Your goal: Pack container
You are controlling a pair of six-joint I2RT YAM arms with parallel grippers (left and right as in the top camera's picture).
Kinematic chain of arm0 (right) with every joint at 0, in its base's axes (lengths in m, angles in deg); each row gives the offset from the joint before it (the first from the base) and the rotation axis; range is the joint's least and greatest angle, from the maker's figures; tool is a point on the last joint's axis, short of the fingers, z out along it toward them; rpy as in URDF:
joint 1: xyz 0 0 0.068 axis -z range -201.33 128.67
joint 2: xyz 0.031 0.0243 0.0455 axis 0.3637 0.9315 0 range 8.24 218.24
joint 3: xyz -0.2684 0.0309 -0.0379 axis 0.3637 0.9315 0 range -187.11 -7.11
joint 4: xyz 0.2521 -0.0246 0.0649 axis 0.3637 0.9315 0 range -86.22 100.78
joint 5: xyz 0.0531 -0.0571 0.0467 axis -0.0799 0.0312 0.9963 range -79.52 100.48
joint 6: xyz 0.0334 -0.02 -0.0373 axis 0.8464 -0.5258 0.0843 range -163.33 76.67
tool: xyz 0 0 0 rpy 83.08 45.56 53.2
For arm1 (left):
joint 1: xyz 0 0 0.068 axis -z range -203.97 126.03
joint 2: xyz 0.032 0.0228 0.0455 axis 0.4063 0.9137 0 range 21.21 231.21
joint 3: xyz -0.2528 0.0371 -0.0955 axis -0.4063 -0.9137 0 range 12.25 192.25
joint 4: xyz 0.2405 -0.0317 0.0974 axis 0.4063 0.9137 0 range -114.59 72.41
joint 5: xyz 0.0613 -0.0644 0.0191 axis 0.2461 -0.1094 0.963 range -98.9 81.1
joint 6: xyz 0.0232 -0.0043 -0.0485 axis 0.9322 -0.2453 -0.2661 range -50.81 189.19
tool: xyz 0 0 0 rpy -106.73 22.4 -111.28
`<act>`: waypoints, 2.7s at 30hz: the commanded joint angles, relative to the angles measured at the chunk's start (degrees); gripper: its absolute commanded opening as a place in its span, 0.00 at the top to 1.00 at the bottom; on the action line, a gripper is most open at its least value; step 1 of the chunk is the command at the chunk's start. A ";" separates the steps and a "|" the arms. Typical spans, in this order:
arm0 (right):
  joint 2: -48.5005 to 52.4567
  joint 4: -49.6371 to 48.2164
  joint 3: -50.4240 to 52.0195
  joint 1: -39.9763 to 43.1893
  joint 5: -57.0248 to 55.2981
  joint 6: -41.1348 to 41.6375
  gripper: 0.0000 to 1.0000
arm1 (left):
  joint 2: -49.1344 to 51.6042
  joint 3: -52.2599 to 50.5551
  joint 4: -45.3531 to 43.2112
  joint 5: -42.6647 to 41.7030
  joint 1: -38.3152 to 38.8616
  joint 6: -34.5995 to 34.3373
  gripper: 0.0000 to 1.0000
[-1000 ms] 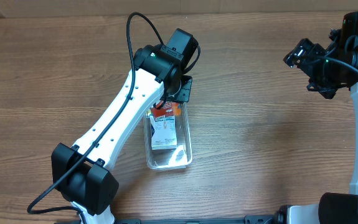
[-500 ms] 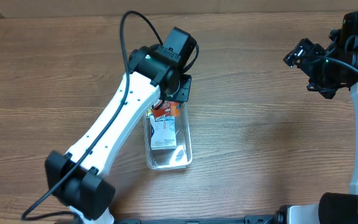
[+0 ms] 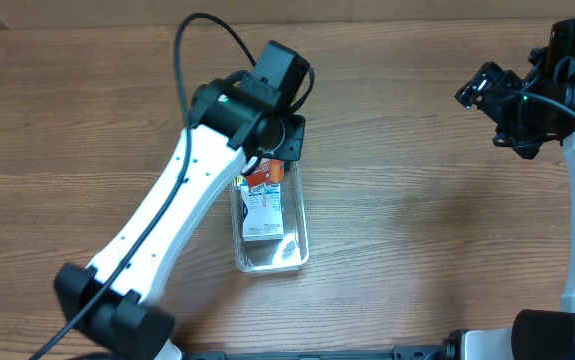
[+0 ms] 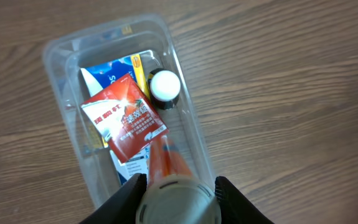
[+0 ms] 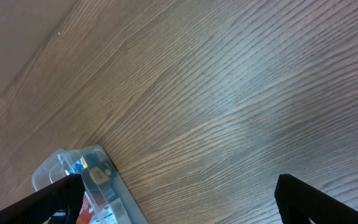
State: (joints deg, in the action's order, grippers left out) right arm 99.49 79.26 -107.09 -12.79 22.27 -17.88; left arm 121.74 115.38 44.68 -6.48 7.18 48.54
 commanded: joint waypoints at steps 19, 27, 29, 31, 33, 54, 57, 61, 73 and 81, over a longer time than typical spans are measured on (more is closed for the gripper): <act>-0.26 -0.33 -0.37 -0.07 0.07 0.04 0.00 | 6.58 5.95 3.74 -4.79 -1.49 5.29 0.44; -0.26 -0.33 -0.37 -0.07 0.07 0.04 0.00 | -5.11 19.56 23.56 -0.33 -11.69 6.36 0.00; -0.26 -0.33 -0.37 -0.07 0.07 0.04 0.00 | -9.51 19.56 25.97 -0.55 -11.65 6.47 0.00; -0.26 -0.33 -0.37 -0.04 0.07 0.04 0.00 | -12.46 19.56 26.27 -2.27 -11.65 6.29 0.00; -0.26 -0.33 -0.37 -0.07 0.07 0.04 0.00 | -13.33 19.56 26.86 -2.16 -11.65 6.78 0.00; -0.26 -0.33 -0.37 -0.07 0.07 0.04 0.00 | -73.05 -68.70 -37.73 -17.25 -31.63 27.10 0.00; -0.26 -0.33 -0.37 -0.07 0.07 0.04 0.00 | -84.37 -83.23 -45.77 -20.17 -31.63 26.86 0.00; -0.26 -0.35 -0.37 -0.07 0.07 0.04 0.00 | -91.14 -90.84 -46.90 -21.53 -31.56 26.88 0.00; -0.26 -0.33 -0.37 -0.07 0.07 0.04 0.00 | -100.28 -96.28 -45.92 -21.51 -31.52 26.88 0.00; -7.54 -0.33 -0.37 -2.75 -0.13 0.02 0.00 | -100.28 -96.28 -45.92 -21.51 -31.52 26.88 0.00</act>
State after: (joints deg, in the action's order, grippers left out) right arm 98.90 79.24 -107.11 -13.12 22.21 -17.88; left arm 22.12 19.36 -0.97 -27.20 -24.07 74.31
